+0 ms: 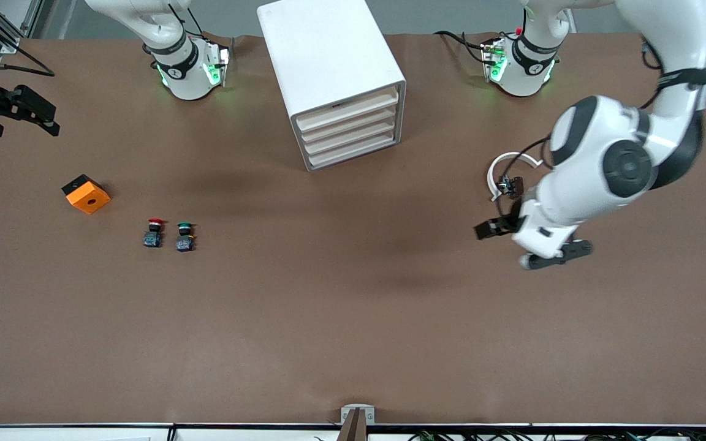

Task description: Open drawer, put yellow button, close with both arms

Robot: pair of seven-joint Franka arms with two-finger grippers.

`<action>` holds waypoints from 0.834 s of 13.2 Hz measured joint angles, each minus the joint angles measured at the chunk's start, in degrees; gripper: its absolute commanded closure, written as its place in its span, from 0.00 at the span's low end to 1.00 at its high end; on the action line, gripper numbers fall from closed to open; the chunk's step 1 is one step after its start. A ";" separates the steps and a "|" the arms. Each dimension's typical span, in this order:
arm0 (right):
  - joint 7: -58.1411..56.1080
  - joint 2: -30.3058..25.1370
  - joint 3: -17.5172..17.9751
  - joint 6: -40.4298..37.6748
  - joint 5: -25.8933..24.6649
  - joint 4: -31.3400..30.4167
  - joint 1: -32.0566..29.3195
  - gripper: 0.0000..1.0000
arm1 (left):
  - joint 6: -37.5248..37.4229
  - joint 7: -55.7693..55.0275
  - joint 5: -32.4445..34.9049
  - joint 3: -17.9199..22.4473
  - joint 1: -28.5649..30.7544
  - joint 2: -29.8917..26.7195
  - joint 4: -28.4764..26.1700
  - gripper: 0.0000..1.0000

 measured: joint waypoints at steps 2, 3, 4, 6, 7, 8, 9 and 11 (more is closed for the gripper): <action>0.00 0.01 0.01 -0.02 0.01 0.01 0.01 0.00 | -3.14 2.35 1.43 0.04 3.94 -1.65 2.06 0.00; 0.00 0.02 0.03 -0.02 0.01 0.01 0.01 0.00 | -4.63 3.38 1.69 0.07 5.77 -2.05 3.46 0.00; 0.00 0.03 0.04 -0.02 0.01 0.01 0.01 0.00 | -6.58 4.71 1.92 0.08 7.40 -2.19 5.32 0.00; 0.00 0.04 0.04 -0.02 0.01 0.02 0.01 0.00 | -12.29 7.90 2.92 0.08 9.44 -2.31 9.56 0.00; 0.00 0.05 0.04 -0.02 0.01 0.03 0.01 0.00 | -14.72 8.80 3.62 0.08 9.70 -2.69 11.22 0.00; 0.00 0.05 0.04 -0.02 0.01 0.05 0.01 0.00 | -16.07 9.27 4.29 0.01 9.66 -3.70 12.25 0.00; 0.00 0.06 0.04 -0.02 0.01 0.06 0.01 0.00 | -17.45 9.99 4.79 -0.07 9.58 -5.33 12.81 0.00; 0.00 0.08 0.04 -0.02 0.01 0.09 0.01 0.00 | -21.11 12.25 4.99 0.03 10.14 -9.21 12.95 0.00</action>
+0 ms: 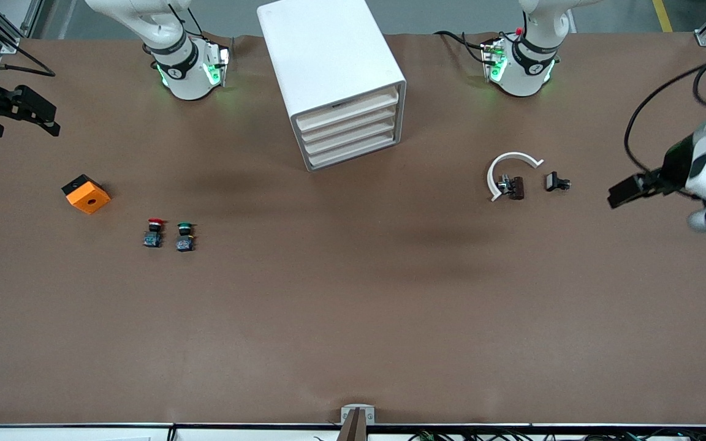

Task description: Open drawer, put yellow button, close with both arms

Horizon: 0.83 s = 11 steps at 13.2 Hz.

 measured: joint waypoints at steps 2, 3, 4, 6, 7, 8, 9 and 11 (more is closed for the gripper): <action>0.00 0.02 0.00 0.00 0.00 0.01 0.00 0.00 | -2.27 3.38 -0.05 0.05 1.24 -2.76 -0.07 0.00; 0.00 0.03 0.00 0.00 0.00 0.02 0.00 0.00 | -3.08 4.34 -0.27 0.28 1.47 -3.68 -0.29 0.00; 0.00 0.05 0.00 0.00 0.00 0.03 0.00 0.00 | -3.40 4.75 -1.09 1.31 0.93 -4.74 -1.13 0.00; 0.00 0.09 0.00 0.00 0.00 0.04 0.00 0.00 | -3.37 6.06 -3.68 8.71 -4.58 -7.85 -4.67 0.00; 0.00 0.09 0.01 0.00 0.00 0.05 0.00 0.00 | -3.20 7.98 -4.49 13.41 -8.10 -9.85 -7.03 0.00; 0.00 0.09 0.00 0.00 0.00 0.06 0.00 0.00 | -3.01 10.08 -4.82 17.10 -10.69 -11.93 -9.46 0.00; 0.00 0.10 0.01 0.00 0.00 0.07 0.00 0.00 | -2.80 11.41 -4.99 19.28 -12.17 -13.91 -11.89 0.00; 0.00 0.12 0.01 -0.01 0.00 0.08 0.00 0.00 | -1.64 11.98 -5.05 20.31 -13.58 -16.57 -15.52 0.00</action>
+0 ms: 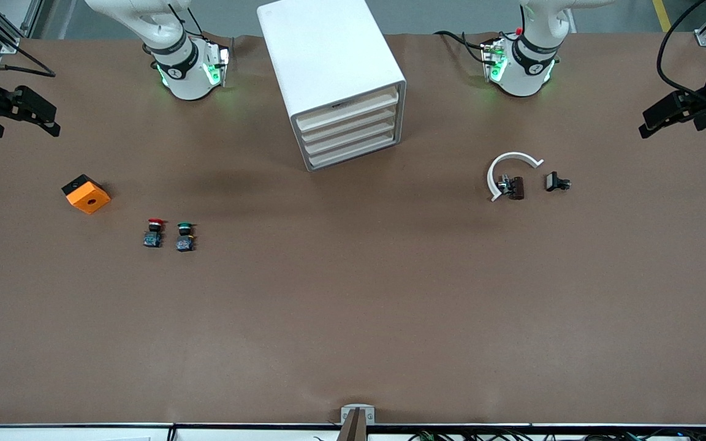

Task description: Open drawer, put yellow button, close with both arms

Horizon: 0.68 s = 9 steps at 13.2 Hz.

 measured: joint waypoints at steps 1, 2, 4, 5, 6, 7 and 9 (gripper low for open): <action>0.00 0.01 0.00 0.00 0.00 0.00 0.00 0.00 | 0.49 0.00 0.00 0.00 -0.89 -0.49 -0.91 0.00; 0.00 0.01 0.00 0.00 0.00 0.01 0.00 0.00 | 0.81 -0.09 0.00 -0.01 -1.77 -0.55 -1.32 0.00; 0.00 0.01 0.00 0.00 0.00 0.01 0.00 0.00 | 1.29 -0.26 0.00 -0.02 -2.80 -0.47 -1.76 0.00; 0.00 0.01 0.00 0.00 0.00 0.02 0.00 0.00 | 1.71 -0.26 0.00 -0.02 -2.88 -0.47 -1.81 0.00; 0.00 0.02 0.00 0.00 0.00 0.02 0.00 0.00 | 1.92 -0.25 0.00 0.00 -2.87 -0.47 -1.81 0.00; 0.00 0.02 0.00 0.00 0.00 0.02 0.00 0.00 | 1.93 -0.25 0.00 0.00 -2.87 -0.47 -1.81 0.00; 0.00 0.02 0.00 0.00 0.00 0.04 0.00 0.00 | 1.93 -0.25 0.00 0.00 -2.87 -0.48 -1.82 0.00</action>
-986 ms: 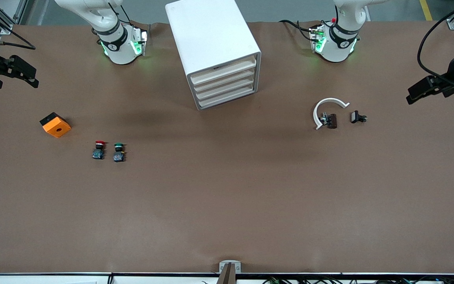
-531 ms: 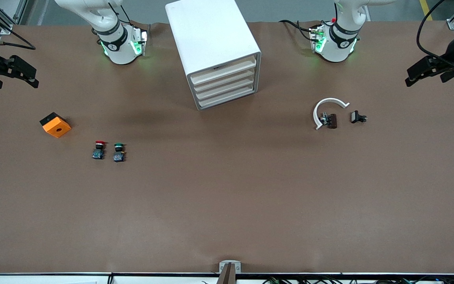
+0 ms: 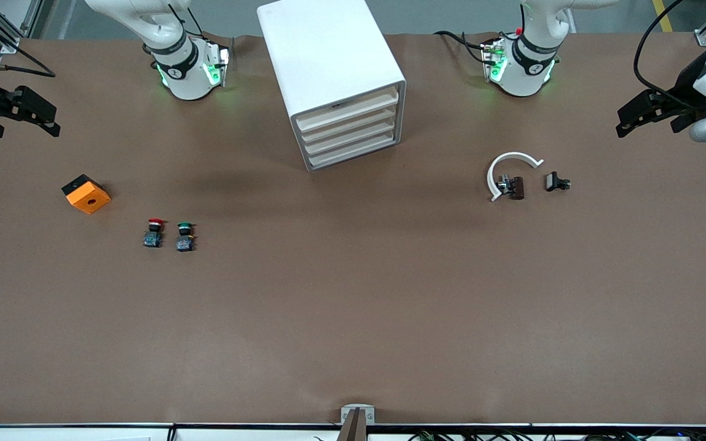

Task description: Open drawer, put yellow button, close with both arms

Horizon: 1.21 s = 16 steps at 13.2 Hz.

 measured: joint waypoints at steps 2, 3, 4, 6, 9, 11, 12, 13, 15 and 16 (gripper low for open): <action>0.00 0.01 0.00 0.00 0.00 0.01 0.00 0.00 | 0.00 0.00 0.00 0.00 0.04 0.00 -0.04 0.00; 0.00 0.01 0.00 0.00 0.00 0.01 0.00 0.00 | 0.00 -0.06 0.00 -0.01 0.05 0.00 -0.08 0.00; 0.00 0.01 0.00 0.00 0.00 0.01 0.00 0.00 | 0.00 -0.37 0.00 -0.12 0.06 0.00 -0.16 0.00; 0.00 0.01 0.00 0.00 0.00 0.09 0.00 0.00 | 0.00 -1.75 0.00 -0.85 0.06 0.00 -0.52 0.00; 0.00 0.01 0.00 0.00 0.00 0.31 0.00 0.00 | 0.00 -2.59 0.00 -2.54 1.15 0.00 -1.23 0.00; 0.00 0.01 0.00 0.00 0.00 0.34 0.00 0.00 | 0.27 -2.60 0.00 -3.28 1.70 -0.01 -1.27 0.00; 0.00 0.01 0.00 0.00 0.00 0.35 0.00 0.00 | 0.47 -2.60 0.00 -3.30 1.73 -0.02 -1.23 0.00; 0.00 0.01 0.00 0.00 0.00 0.35 0.00 0.00 | 0.57 -2.60 0.00 -3.30 1.79 -0.02 -1.17 0.00; 0.00 0.01 0.00 0.00 0.00 0.35 0.00 0.00 | 0.65 -2.60 0.00 -3.30 1.87 -0.03 -1.04 0.00; 0.00 0.01 0.00 0.00 0.00 0.36 0.00 0.00 | 0.66 -2.60 0.00 -3.30 1.92 -0.03 -0.82 0.00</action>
